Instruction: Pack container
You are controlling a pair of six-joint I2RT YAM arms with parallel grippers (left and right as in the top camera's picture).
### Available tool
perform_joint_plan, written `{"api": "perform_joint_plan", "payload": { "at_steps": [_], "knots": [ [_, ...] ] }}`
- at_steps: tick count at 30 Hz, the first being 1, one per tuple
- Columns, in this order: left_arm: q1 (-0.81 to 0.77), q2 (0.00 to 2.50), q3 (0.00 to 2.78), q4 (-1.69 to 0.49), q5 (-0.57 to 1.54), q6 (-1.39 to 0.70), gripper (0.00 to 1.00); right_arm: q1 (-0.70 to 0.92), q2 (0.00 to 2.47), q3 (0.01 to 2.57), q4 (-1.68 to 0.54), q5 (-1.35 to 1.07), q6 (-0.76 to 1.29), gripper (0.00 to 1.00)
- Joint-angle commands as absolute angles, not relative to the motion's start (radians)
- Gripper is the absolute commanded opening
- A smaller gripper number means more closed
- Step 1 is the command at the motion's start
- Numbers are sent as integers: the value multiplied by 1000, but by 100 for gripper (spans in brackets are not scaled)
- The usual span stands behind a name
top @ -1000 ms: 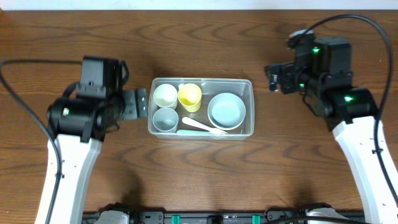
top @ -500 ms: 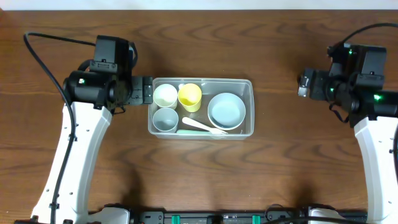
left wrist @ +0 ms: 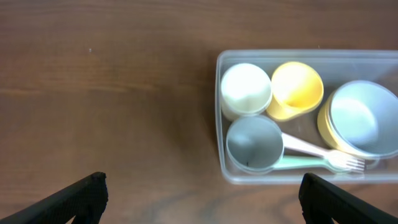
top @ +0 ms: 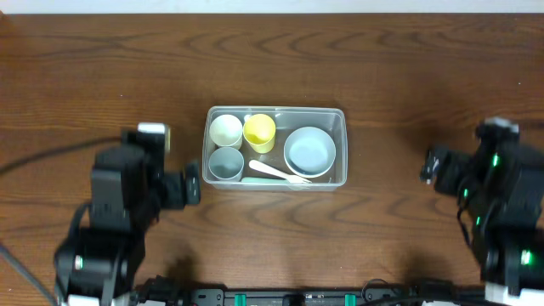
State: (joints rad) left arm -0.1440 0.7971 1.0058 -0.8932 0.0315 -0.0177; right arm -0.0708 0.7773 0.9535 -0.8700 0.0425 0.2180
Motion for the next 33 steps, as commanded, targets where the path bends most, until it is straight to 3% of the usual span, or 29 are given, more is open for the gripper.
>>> {"api": "perform_joint_plan", "payload": {
  "at_steps": [1,9,33],
  "knots": [
    [-141,646,896,-892,53,-18,98,-48,605,835,-866,120,279,99],
    [-141,451,802,-906,52,-102,98,-48,336,670,-883,129,311,99],
    [-141,458,802,-931,53,-102,98,-48,333,664,-1008,106,321,99]
  ]
}}
